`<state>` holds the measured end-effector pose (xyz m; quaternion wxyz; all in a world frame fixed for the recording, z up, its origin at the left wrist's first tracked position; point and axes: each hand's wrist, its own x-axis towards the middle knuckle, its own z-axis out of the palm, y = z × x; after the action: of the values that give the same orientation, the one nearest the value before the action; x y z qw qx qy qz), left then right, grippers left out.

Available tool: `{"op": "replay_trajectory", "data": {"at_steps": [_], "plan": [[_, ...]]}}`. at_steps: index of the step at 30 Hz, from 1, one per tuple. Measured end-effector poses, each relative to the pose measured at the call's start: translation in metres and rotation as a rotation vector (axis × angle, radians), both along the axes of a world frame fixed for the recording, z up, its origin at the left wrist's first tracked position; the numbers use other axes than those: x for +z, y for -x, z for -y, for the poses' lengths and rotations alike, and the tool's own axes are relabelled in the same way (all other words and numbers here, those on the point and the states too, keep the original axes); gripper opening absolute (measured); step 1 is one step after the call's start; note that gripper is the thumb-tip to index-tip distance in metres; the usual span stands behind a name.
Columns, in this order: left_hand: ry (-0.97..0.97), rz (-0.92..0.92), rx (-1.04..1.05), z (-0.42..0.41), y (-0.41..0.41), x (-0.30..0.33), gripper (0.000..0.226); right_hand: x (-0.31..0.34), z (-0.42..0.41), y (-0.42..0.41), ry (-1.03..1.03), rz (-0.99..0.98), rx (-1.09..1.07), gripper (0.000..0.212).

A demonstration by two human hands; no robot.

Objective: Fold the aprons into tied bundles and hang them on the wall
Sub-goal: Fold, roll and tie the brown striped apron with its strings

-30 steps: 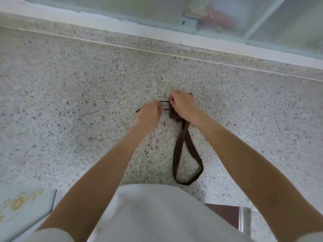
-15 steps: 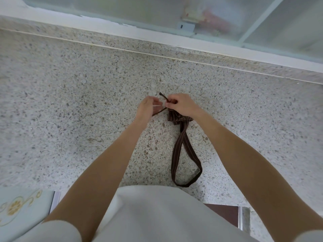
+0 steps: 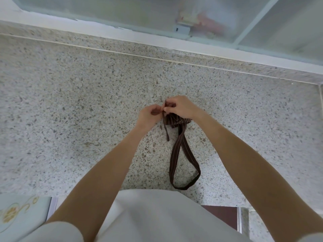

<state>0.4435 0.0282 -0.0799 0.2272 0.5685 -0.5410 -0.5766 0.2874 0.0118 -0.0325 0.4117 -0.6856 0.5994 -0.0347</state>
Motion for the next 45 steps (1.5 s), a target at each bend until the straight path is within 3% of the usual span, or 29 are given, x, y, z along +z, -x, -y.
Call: {"op": "replay_trajectory", "data": {"at_steps": [10,14,18,22,26,34,38,42,45], "plan": [[0.138,0.063,-0.043,-0.004,0.001,0.004,0.015,0.001,0.004,0.005,-0.064,-0.018,0.036,0.023],[0.159,0.058,-0.067,-0.006,-0.002,0.003,0.014,0.005,0.000,0.001,-0.037,-0.064,0.076,0.015],[0.189,0.091,-0.014,-0.004,-0.002,0.006,0.013,0.001,-0.012,-0.009,0.236,-0.103,0.028,0.016],[0.034,0.017,0.022,-0.005,-0.006,0.005,0.012,-0.014,-0.030,-0.015,0.657,-0.219,0.101,0.013],[-0.017,-0.081,-0.028,-0.006,-0.015,0.002,0.012,-0.023,-0.039,-0.015,0.788,-0.200,0.092,0.002],[0.157,0.073,-0.230,0.004,-0.028,0.008,0.017,-0.029,-0.043,-0.018,0.628,0.003,-0.062,0.010],[0.089,0.108,-0.223,0.006,-0.032,0.002,0.019,-0.030,-0.040,-0.021,0.500,0.032,-0.132,0.011],[-0.057,-0.024,-0.123,0.002,-0.029,0.002,0.011,-0.028,-0.036,-0.020,0.432,0.017,-0.114,0.012],[0.000,-0.010,-0.155,0.001,-0.029,-0.001,0.013,-0.025,-0.035,-0.019,0.391,0.008,-0.100,0.013]]}}
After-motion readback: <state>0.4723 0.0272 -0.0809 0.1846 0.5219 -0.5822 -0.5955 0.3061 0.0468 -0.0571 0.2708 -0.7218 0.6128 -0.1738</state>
